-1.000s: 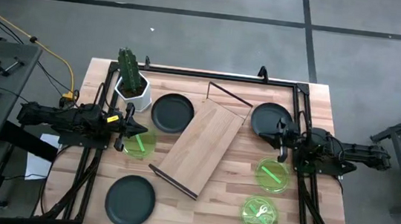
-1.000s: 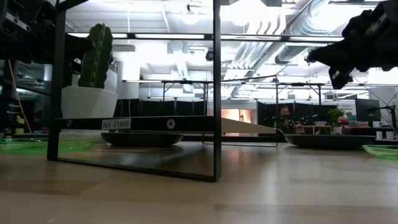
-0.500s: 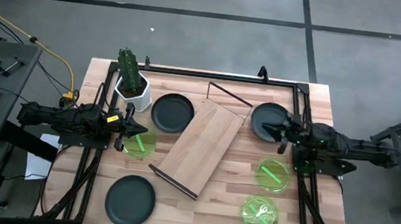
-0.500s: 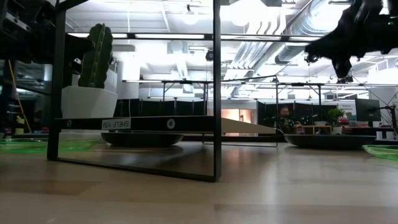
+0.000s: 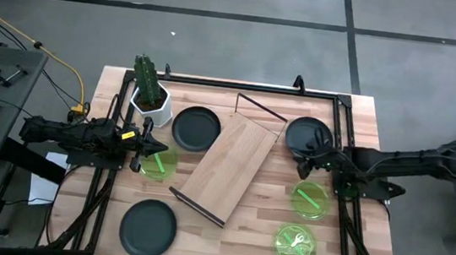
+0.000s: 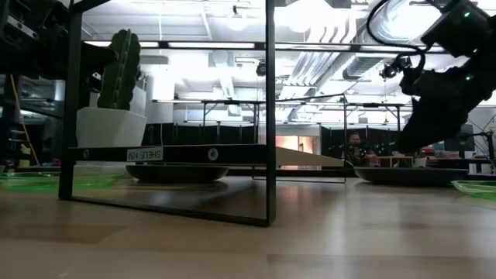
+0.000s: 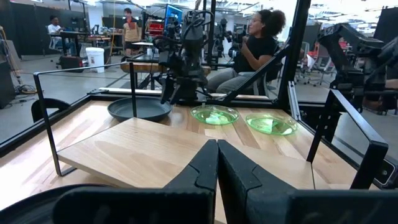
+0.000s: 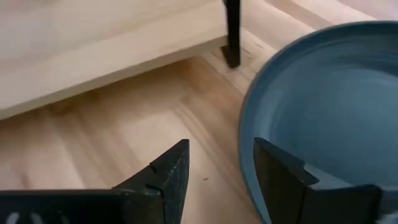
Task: Place and stack plates onto a shelf
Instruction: Put the top right black plate on the shelf
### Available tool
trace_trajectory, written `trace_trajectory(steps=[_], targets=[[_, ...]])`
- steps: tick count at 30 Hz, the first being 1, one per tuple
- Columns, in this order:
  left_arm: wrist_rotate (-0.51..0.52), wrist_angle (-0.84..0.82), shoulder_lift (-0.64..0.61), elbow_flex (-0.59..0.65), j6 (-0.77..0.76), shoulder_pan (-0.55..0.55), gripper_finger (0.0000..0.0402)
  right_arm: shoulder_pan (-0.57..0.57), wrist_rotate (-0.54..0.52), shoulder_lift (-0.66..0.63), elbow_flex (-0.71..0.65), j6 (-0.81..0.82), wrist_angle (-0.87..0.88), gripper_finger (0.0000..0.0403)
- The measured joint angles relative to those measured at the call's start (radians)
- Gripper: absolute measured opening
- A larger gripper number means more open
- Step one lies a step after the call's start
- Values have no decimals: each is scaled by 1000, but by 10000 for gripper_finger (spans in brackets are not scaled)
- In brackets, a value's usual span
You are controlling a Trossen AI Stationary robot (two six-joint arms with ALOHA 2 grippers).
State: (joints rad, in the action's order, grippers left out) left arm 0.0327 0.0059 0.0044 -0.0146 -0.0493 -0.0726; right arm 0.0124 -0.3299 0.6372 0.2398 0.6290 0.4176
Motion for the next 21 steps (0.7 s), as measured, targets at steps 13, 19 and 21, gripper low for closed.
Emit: trace_trajectory(steps=[13,19,21], targets=[[0,0,0,0,0,0,0,0,-55,177,0,-53,-68,161],[0,0,0,0,0,0,0,0,-56,245,0,-70,-80,161],[0,0,0,0,0,0,0,0,-56,266,0,-80,-94,161]])
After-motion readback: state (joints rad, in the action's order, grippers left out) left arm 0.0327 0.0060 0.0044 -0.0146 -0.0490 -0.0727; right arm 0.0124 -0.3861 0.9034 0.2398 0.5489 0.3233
